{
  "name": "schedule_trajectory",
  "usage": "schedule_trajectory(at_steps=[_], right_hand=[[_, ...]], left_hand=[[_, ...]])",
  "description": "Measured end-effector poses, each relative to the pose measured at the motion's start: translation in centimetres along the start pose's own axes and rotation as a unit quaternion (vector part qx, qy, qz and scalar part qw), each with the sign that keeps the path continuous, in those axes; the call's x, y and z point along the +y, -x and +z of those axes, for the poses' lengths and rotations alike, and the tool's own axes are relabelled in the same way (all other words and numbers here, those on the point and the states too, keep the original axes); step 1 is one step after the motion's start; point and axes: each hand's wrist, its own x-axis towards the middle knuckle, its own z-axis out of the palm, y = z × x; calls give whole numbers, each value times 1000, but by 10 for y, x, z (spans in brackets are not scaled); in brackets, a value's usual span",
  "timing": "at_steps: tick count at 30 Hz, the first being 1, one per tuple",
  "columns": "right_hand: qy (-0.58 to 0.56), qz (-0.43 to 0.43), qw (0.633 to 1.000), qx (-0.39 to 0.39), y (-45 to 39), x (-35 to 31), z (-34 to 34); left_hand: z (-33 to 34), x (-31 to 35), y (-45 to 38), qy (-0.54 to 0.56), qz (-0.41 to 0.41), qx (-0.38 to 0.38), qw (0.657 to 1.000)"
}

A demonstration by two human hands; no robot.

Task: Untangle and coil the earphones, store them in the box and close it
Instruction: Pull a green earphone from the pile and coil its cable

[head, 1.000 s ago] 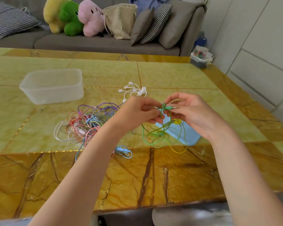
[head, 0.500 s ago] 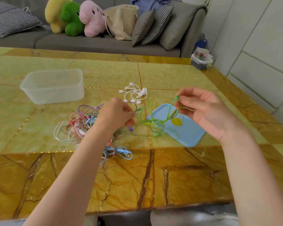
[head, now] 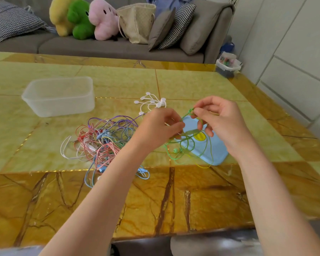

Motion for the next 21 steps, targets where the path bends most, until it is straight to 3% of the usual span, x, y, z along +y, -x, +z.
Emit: schedule_trajectory(at_steps=[3, 5, 7, 9, 11, 13, 14, 16, 18, 21], right_hand=[[103, -18, 994, -30, -3, 2, 0], [161, -13, 985, -58, -4, 5, 3], [225, -27, 974, -5, -7, 9, 4], [235, -54, 966, 98, -7, 10, 1], [238, -90, 948, 193, -8, 12, -3], [253, -103, 928, 254, -9, 15, -6], [196, -88, 939, 270, -9, 15, -7], [-53, -2, 961, 271, -9, 7, -9], [-262, 102, 932, 227, -7, -3, -13], [-296, 173, 928, 147, -4, -6, -16]], left_hand=[[-7, -3, -5, 92, -28, 80, 992], [-10, 3, -3, 232, -67, 80, 967], [-12, 7, -1, 285, -90, 60, 952], [-16, 7, -2, 214, -80, 47, 972], [-19, 5, -4, 45, -24, 42, 998], [-18, 2, -4, -107, 35, 42, 993], [-17, 0, -3, -161, 45, 56, 984], [-15, -9, -5, -190, 33, 108, 975], [-18, -17, -9, -120, -12, 140, 983], [-23, -19, -11, -3, -65, 132, 989]])
